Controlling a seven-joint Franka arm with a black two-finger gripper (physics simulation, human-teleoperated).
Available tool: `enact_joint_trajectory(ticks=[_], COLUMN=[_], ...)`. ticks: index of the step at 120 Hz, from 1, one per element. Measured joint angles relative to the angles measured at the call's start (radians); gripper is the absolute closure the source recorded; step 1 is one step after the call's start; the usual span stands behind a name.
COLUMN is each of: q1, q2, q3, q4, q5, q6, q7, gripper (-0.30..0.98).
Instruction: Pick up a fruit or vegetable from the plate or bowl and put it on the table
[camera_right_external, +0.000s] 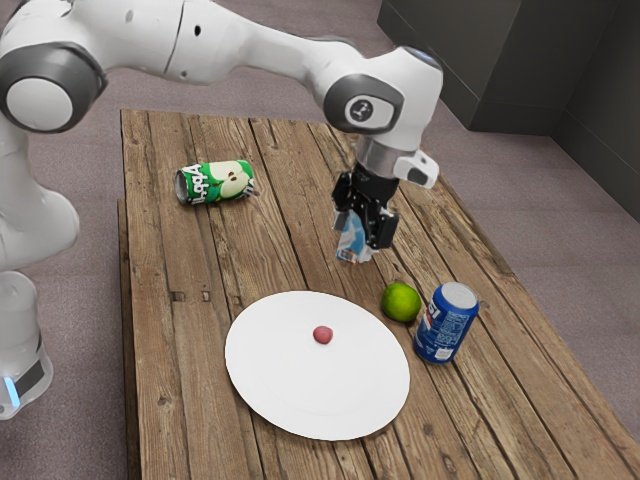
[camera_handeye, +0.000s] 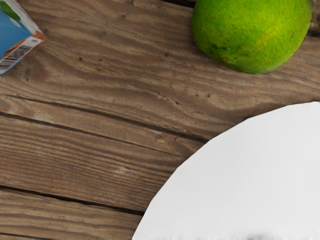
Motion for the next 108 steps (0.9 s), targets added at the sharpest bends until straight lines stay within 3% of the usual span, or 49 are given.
enact_joint_trajectory(ticks=[28,49,108], q1=[-0.150,-0.264,-0.273], q2=[-0.003,-0.003,-0.004], q3=[0.006,0.007,0.006], q4=[-0.150,-0.201,-0.287], q5=[0.004,0.047,0.063], q6=[0.166,0.249,0.361], q7=[-0.054,-0.106,-0.199], gripper=[0.02,0.04,0.07])
